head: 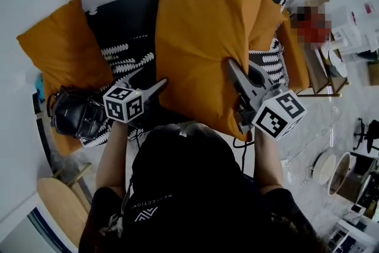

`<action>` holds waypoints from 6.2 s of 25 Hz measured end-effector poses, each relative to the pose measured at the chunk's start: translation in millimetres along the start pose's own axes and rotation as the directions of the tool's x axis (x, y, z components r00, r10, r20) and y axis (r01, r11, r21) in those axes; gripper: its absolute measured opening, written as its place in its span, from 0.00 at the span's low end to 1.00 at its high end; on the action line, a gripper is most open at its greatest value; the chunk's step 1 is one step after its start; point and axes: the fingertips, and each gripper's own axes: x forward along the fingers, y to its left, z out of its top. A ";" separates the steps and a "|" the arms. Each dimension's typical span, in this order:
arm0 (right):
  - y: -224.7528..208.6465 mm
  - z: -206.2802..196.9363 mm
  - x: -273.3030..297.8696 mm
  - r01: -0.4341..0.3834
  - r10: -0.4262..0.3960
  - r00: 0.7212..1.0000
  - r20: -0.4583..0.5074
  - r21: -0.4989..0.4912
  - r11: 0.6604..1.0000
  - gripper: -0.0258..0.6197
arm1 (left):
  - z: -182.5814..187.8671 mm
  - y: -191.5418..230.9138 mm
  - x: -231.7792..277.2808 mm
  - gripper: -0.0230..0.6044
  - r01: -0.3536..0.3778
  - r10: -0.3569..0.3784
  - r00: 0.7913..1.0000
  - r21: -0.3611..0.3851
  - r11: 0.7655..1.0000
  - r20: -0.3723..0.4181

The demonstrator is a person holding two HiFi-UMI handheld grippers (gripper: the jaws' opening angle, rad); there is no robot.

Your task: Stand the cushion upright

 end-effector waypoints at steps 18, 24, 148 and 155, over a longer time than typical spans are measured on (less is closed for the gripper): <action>58.8 24.5 9.9 -0.277 0.279 0.960 0.002 -0.118 0.954 0.06 | 3.9 -8.9 -14.2 0.64 0.163 -0.154 0.982 -0.079 0.983 0.110; 59.0 26.1 7.6 -0.276 0.278 0.960 -0.002 -0.145 0.950 0.06 | 8.4 -14.9 -4.8 0.45 0.159 -0.150 0.980 -0.058 0.986 0.128; -186.0 -226.8 340.5 0.017 0.016 0.973 -0.232 0.140 0.990 0.13 | -41.9 290.7 56.6 0.06 -0.524 0.543 0.839 -0.253 0.813 0.007; -193.9 -231.6 335.4 0.120 -0.083 0.951 -0.297 0.108 0.987 0.28 | -43.4 292.7 57.6 0.07 -0.521 0.530 0.847 -0.259 0.813 -0.039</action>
